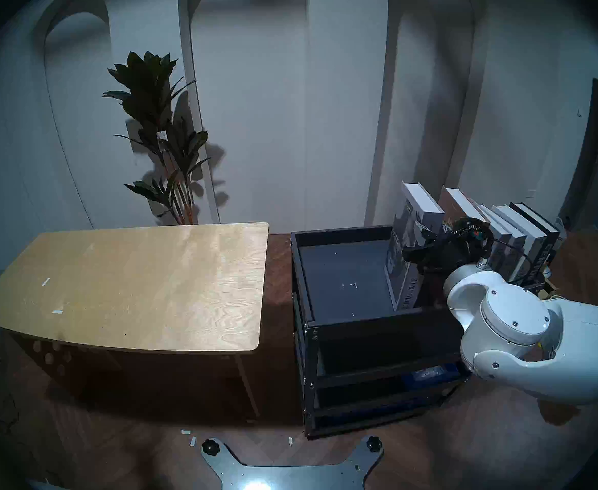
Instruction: Move the books from the display table onto the shelf, standing them upright with spines facing out and tallest at one end
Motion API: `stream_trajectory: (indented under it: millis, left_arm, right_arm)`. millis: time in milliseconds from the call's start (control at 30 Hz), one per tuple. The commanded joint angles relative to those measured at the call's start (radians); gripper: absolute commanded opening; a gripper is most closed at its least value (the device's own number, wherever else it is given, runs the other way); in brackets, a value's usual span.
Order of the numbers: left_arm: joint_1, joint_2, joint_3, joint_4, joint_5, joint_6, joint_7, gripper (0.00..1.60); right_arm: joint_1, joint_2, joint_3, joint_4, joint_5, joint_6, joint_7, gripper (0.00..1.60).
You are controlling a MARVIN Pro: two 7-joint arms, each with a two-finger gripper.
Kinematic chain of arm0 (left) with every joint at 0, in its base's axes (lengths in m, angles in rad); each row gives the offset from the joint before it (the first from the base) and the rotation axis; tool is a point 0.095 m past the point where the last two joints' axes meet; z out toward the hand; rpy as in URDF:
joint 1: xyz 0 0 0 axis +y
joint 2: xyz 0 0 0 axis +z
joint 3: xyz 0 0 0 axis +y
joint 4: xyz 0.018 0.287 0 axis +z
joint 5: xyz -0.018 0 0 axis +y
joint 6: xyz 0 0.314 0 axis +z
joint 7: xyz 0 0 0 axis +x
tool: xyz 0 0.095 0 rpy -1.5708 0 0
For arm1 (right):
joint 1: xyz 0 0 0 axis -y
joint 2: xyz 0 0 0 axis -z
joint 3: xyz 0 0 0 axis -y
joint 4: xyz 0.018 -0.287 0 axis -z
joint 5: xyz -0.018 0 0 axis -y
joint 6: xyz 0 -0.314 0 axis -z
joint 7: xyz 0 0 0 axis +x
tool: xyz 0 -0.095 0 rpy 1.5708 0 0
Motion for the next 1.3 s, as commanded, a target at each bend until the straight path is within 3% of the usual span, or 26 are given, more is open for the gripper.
stream_trajectory:
  millis: [0, 133, 200, 267, 700, 867, 967, 1033, 1267]
  left_arm:
    - [-0.004, 0.012, -0.015, -0.011, 0.001, -0.001, -0.003, 1.6]
    - [-0.004, 0.012, -0.015, -0.011, 0.001, -0.001, -0.003, 1.6]
    - [-0.004, 0.012, -0.015, -0.011, 0.001, -0.001, -0.003, 1.6]
    - [-0.004, 0.012, -0.015, -0.011, 0.001, -0.001, -0.003, 1.6]
    - [-0.004, 0.012, -0.015, -0.011, 0.001, -0.001, -0.003, 1.6]
    - [-0.005, 0.012, -0.015, -0.011, 0.001, -0.001, -0.003, 1.6]
    - [-0.005, 0.012, -0.015, -0.011, 0.001, -0.001, -0.003, 1.6]
    - [-0.005, 0.012, -0.015, -0.011, 0.001, -0.001, -0.003, 1.6]
    - [-0.005, 0.012, -0.015, -0.011, 0.001, -0.001, -0.003, 1.6]
  right_arm:
    - [-0.044, 0.001, 0.05, -0.014, -0.027, -0.014, -0.003, 0.0]
    - [-0.064, 0.001, 0.066, -0.017, -0.039, -0.015, -0.01, 0.09]
    - [-0.074, 0.001, 0.075, -0.018, -0.045, -0.016, -0.014, 0.66]
    - [-0.082, 0.001, 0.085, -0.02, -0.048, -0.017, -0.018, 0.84]
    - [-0.151, 0.002, 0.151, -0.027, -0.07, -0.026, -0.04, 0.79]
    - [-0.177, 0.002, 0.167, -0.028, -0.076, -0.028, -0.046, 0.94]
    - [-0.193, 0.002, 0.177, -0.029, -0.08, -0.03, -0.05, 1.12]
    - [-0.211, 0.002, 0.19, -0.03, -0.084, -0.032, -0.054, 1.32]
    - [-0.245, 0.002, 0.215, -0.033, -0.092, -0.038, -0.061, 1.28]
